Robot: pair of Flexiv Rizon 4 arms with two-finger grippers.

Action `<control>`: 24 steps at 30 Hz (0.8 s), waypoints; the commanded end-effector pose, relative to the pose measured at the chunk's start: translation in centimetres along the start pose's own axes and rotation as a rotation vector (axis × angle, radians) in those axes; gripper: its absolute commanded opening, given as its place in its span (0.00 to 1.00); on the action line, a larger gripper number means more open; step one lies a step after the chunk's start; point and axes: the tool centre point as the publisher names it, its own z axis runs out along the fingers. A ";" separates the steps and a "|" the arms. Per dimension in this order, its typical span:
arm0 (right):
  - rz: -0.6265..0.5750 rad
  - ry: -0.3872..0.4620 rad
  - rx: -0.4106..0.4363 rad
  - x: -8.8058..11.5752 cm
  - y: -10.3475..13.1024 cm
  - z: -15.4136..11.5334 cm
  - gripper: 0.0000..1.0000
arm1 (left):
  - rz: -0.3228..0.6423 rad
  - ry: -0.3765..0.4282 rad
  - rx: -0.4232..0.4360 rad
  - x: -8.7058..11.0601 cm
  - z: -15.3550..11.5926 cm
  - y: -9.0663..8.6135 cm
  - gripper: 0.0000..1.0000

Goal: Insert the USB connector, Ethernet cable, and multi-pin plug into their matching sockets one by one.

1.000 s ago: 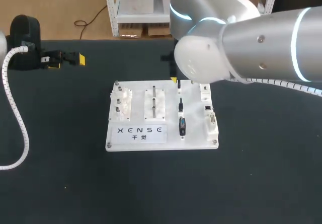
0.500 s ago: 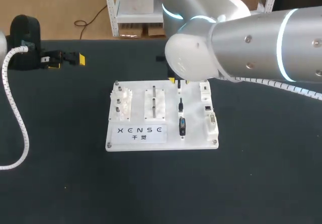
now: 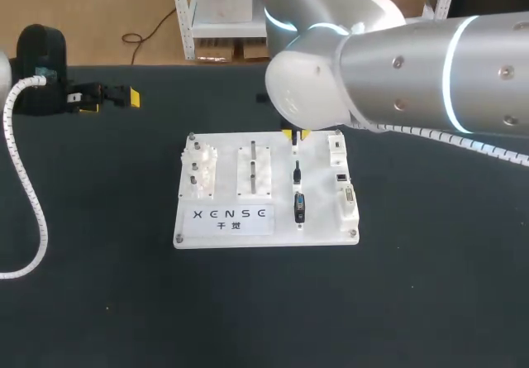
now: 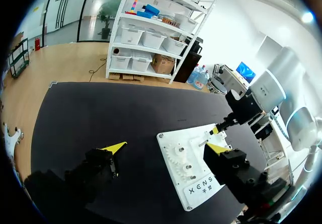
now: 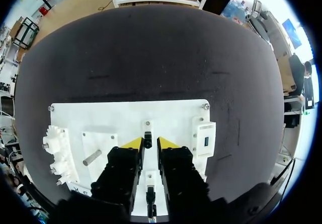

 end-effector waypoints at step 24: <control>-0.040 -0.156 -0.106 1.1 -3.2 -5.7 0.00 | 0.000 0.000 0.000 0.0 0.0 0.0 1.00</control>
